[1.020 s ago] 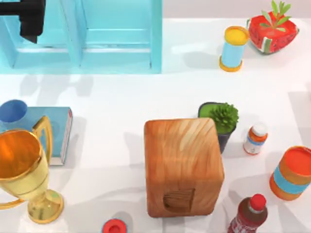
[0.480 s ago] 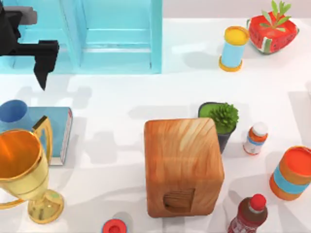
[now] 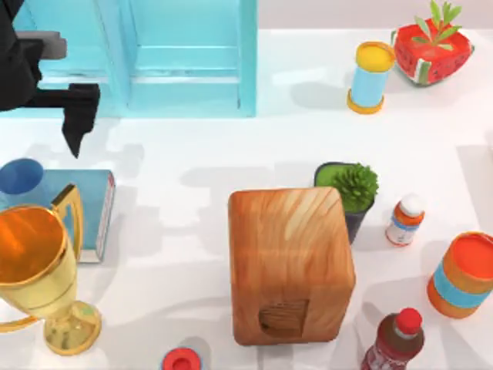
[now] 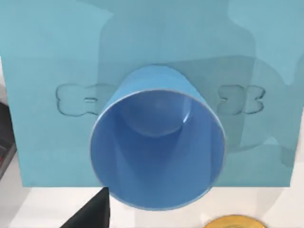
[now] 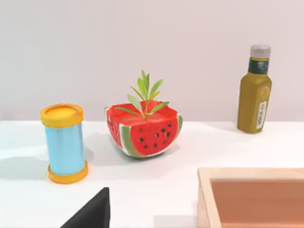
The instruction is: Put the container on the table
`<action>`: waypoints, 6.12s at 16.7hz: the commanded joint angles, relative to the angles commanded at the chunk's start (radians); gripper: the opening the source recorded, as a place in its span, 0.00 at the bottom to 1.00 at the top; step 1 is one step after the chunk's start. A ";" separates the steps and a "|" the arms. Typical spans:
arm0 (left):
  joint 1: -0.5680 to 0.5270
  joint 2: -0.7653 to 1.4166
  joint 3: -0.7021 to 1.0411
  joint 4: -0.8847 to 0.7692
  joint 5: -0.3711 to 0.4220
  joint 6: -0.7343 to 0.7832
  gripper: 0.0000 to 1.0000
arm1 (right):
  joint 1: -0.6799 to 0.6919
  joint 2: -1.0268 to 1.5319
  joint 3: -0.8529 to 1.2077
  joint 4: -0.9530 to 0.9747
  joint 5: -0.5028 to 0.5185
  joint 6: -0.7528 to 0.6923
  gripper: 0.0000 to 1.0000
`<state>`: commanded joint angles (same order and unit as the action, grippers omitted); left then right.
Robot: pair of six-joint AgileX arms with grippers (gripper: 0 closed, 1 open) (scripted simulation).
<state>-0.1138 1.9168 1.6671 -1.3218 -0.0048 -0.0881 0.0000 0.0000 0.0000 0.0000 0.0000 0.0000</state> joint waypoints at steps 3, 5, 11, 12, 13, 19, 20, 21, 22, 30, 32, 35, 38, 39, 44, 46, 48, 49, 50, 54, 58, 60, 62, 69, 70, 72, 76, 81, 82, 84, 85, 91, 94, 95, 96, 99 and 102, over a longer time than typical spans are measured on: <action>0.002 0.012 -0.123 0.140 0.000 0.003 1.00 | 0.000 0.000 0.000 0.000 0.000 0.000 1.00; 0.004 0.021 -0.196 0.223 0.000 0.005 1.00 | 0.000 0.000 0.000 0.000 0.000 0.000 1.00; 0.005 0.028 -0.244 0.273 0.000 0.006 1.00 | 0.000 0.000 0.000 0.000 0.000 0.000 1.00; 0.005 0.028 -0.244 0.273 0.000 0.006 0.92 | 0.000 0.000 0.000 0.000 0.000 0.000 1.00; 0.005 0.028 -0.244 0.273 0.000 0.006 0.85 | 0.000 0.000 0.000 0.000 0.000 0.000 1.00; 0.005 0.028 -0.244 0.273 0.000 0.006 0.40 | 0.000 0.000 0.000 0.000 0.000 0.000 1.00; 0.005 0.028 -0.244 0.273 0.000 0.006 0.32 | 0.000 0.000 0.000 0.000 0.000 0.000 1.00; 0.005 0.028 -0.244 0.273 0.000 0.006 0.25 | 0.000 0.000 0.000 0.000 0.000 0.000 1.00; 0.005 0.028 -0.244 0.273 0.000 0.006 0.17 | 0.000 0.000 0.000 0.000 0.000 0.000 1.00; 0.005 0.028 -0.244 0.273 0.000 0.006 0.00 | 0.000 0.000 0.000 0.000 0.000 0.000 1.00; 0.005 0.028 -0.244 0.273 0.000 0.006 0.00 | 0.000 0.000 0.000 0.000 0.000 0.000 1.00; 0.003 0.025 -0.232 0.257 0.000 0.005 0.00 | 0.000 0.000 0.000 0.000 0.000 0.000 1.00; 0.002 0.014 -0.178 0.192 0.000 0.005 0.00 | 0.000 0.000 0.000 0.000 0.000 0.000 1.00; 0.001 0.009 -0.156 0.165 0.000 0.005 0.00 | 0.000 0.000 0.000 0.000 0.000 0.000 1.00; 0.001 -0.009 -0.091 0.084 0.000 0.004 0.00 | 0.000 0.000 0.000 0.000 0.000 0.000 1.00; 0.001 -0.009 -0.091 0.084 0.000 0.004 0.00 | 0.000 0.000 0.000 0.000 0.000 0.000 1.00; 0.001 -0.002 -0.092 0.085 0.000 0.003 0.00 | 0.000 0.000 0.000 0.000 0.000 0.000 1.00; -0.007 0.008 -0.080 0.077 -0.001 -0.005 0.00 | 0.000 0.000 0.000 0.000 0.000 0.000 1.00; -0.021 0.027 -0.057 0.063 -0.001 -0.020 0.00 | 0.000 0.000 0.000 0.000 0.000 0.000 1.00; -0.131 0.155 0.140 -0.033 -0.007 -0.127 0.00 | 0.000 0.000 0.000 0.000 0.000 0.000 1.00; -0.281 0.315 0.449 -0.155 -0.014 -0.274 0.00 | 0.000 0.000 0.000 0.000 0.000 0.000 1.00; -0.354 0.387 0.589 -0.212 -0.017 -0.346 0.00 | 0.000 0.000 0.000 0.000 0.000 0.000 1.00; -0.415 0.445 0.693 -0.256 -0.020 -0.407 0.00 | 0.000 0.000 0.000 0.000 0.000 0.000 1.00; -0.465 0.493 0.772 -0.291 -0.021 -0.462 0.00 | 0.000 0.000 0.000 0.000 0.000 0.000 1.00; -0.465 0.493 0.769 -0.290 -0.021 -0.462 0.00 | 0.000 0.000 0.000 0.000 0.000 0.000 1.00; -0.463 0.487 0.739 -0.264 -0.021 -0.460 0.00 | 0.000 0.000 0.000 0.000 0.000 0.000 1.00; -0.457 0.459 0.599 -0.155 -0.022 -0.453 0.00 | 0.000 0.000 0.000 0.000 0.000 0.000 1.00; -0.449 0.426 0.413 -0.012 -0.023 -0.443 0.00 | 0.000 0.000 0.000 0.000 0.000 0.000 1.00; -0.447 0.421 0.393 0.008 -0.024 -0.443 0.00 | 0.000 0.000 0.000 0.000 0.000 0.000 1.00; -0.447 0.416 0.381 0.022 -0.024 -0.442 0.00 | 0.000 0.000 0.000 0.000 0.000 0.000 1.00; -0.447 0.416 0.381 0.022 -0.024 -0.442 0.00 | 0.000 0.000 0.000 0.000 0.000 0.000 1.00; -0.447 0.416 0.381 0.022 -0.024 -0.442 0.30 | 0.000 0.000 0.000 0.000 0.000 0.000 1.00; -0.447 0.416 0.381 0.022 -0.024 -0.442 0.53 | 0.000 0.000 0.000 0.000 0.000 0.000 1.00; -0.447 0.416 0.381 0.022 -0.024 -0.442 0.60 | 0.000 0.000 0.000 0.000 0.000 0.000 1.00; -0.447 0.416 0.381 0.022 -0.024 -0.442 0.68 | 0.000 0.000 0.000 0.000 0.000 0.000 1.00; -0.447 0.416 0.381 0.022 -0.024 -0.442 0.90 | 0.000 0.000 0.000 0.000 0.000 0.000 1.00; -0.447 0.416 0.381 0.022 -0.024 -0.442 1.00 | 0.000 0.000 0.000 0.000 0.000 0.000 1.00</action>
<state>-0.5606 2.3331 2.0477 -1.3001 -0.0291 -0.5300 0.0000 0.0000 0.0000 0.0000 0.0000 0.0000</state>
